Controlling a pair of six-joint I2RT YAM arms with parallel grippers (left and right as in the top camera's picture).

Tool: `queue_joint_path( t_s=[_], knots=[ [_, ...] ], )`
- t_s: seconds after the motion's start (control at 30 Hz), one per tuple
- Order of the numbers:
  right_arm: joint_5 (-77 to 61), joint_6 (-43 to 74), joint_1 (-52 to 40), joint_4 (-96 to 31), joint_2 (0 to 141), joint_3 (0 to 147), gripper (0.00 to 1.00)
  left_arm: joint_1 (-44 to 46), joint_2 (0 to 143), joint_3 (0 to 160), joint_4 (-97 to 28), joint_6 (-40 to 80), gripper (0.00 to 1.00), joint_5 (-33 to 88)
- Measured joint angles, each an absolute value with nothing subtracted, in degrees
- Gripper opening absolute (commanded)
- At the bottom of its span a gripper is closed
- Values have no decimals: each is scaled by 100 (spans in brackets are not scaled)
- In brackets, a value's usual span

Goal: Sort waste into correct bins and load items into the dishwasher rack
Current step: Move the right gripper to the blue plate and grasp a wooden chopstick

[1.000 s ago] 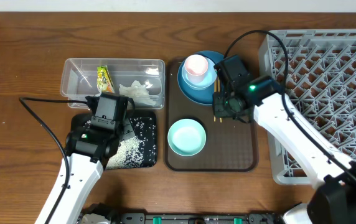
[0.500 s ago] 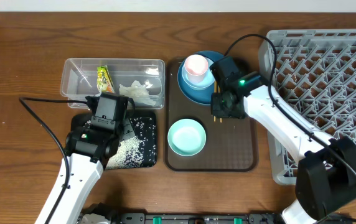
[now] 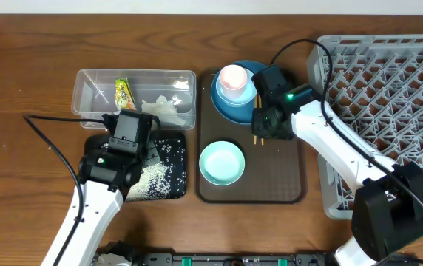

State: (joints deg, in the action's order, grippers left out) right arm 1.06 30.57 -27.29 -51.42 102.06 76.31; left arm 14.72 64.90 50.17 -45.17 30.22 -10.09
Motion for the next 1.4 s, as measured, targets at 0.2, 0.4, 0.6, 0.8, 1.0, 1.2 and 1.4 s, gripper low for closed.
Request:
queue_joint_path(
  t_s=[0.2, 0.4, 0.6, 0.8, 1.0, 1.2, 1.4],
  knots=[
    [23, 3107, -2729, -5068, 10206, 7631, 24, 1472, 6514, 5017, -4515, 3022, 55, -1009],
    [-27, 3124, -2729, -5083, 10206, 7631, 23, 1472, 6514, 5017, -4515, 3022, 55, -1009],
    [-43, 3127, -2729, -5111, 10206, 7596, 23, 1472, 6514, 5017, -4508, 3022, 55, -1009],
    [-69, 3144, -2729, -4814, 10206, 7293, 23, 1472, 6514, 5017, -4504, 3022, 55, -1009],
    [-165, 3164, -2729, -4705, 10206, 7148, 12, 1472, 6514, 5017, -4504, 3022, 56, -1009],
    [-174, 3208, -2729, -4685, 10206, 7148, 6, 1472, 6514, 5017, -4504, 3022, 55, -1009],
    [-176, 3212, -2729, -4685, 10206, 7148, 1, 1472, 6514, 5017, -4504, 3022, 55, -1009]
  ],
)
